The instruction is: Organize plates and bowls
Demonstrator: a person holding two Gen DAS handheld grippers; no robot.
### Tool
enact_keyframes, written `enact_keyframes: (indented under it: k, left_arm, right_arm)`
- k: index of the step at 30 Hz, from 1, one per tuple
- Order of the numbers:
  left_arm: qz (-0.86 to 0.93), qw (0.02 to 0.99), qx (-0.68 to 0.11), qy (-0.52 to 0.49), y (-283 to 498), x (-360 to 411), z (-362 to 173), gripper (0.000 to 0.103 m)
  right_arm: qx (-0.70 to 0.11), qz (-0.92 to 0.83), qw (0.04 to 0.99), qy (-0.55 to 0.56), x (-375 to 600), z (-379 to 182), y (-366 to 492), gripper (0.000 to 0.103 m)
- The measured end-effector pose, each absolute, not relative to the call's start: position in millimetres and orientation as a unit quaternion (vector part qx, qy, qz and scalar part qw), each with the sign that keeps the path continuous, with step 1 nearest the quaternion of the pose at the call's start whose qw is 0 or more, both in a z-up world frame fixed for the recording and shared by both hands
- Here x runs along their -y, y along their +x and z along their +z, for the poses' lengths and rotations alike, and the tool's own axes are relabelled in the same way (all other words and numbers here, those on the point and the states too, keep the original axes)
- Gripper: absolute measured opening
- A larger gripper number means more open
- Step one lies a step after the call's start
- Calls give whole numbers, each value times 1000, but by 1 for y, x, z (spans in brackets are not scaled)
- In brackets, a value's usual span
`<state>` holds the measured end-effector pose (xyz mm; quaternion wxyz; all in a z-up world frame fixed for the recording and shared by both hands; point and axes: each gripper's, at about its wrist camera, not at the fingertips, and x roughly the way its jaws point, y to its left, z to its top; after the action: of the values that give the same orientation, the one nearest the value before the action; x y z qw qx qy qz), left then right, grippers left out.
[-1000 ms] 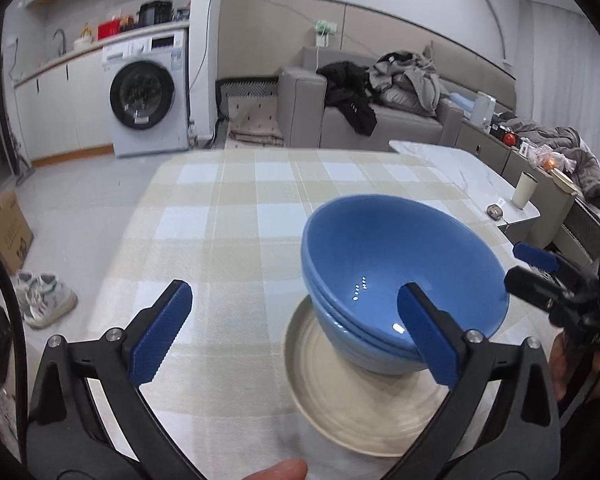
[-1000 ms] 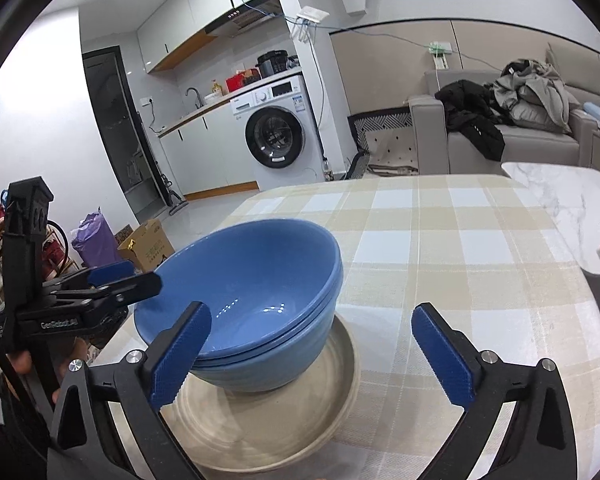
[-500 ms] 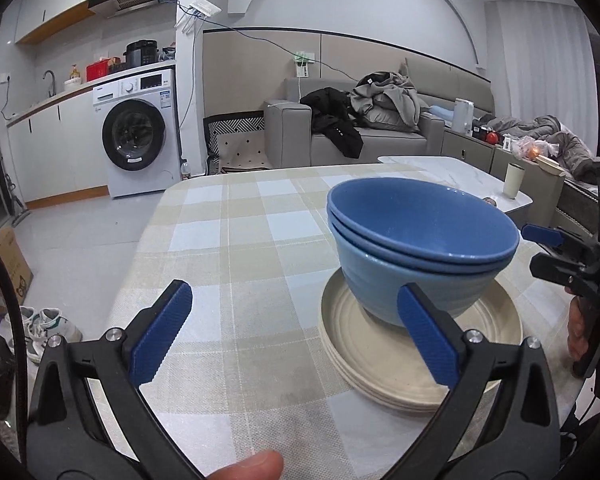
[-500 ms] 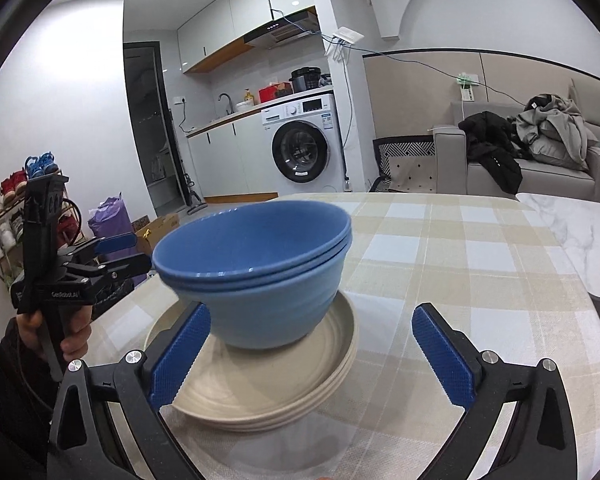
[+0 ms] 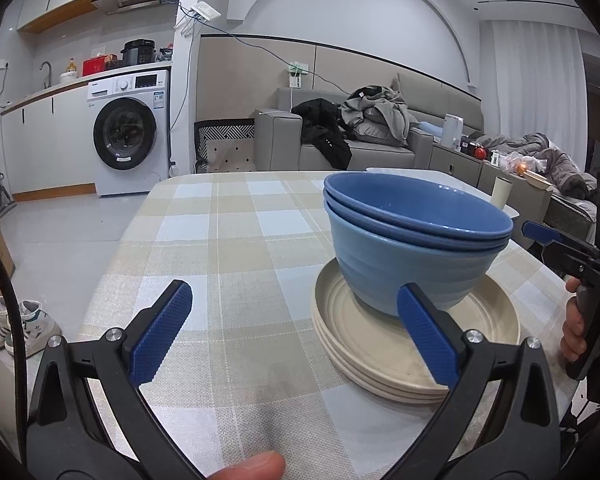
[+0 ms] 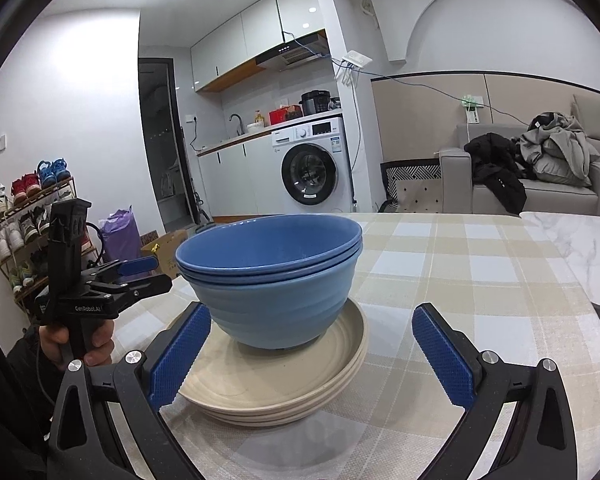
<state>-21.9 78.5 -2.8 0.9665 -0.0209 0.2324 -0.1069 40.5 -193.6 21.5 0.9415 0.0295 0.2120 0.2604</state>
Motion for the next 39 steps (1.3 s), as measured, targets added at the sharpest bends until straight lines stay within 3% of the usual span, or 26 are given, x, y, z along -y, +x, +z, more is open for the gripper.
enact_keyframes:
  k: [39]
  left_arm:
    - [-104,969,-222,-19,-24,-78,-3,102]
  right_arm:
    - [-215,262,941,17,188,22,42,103]
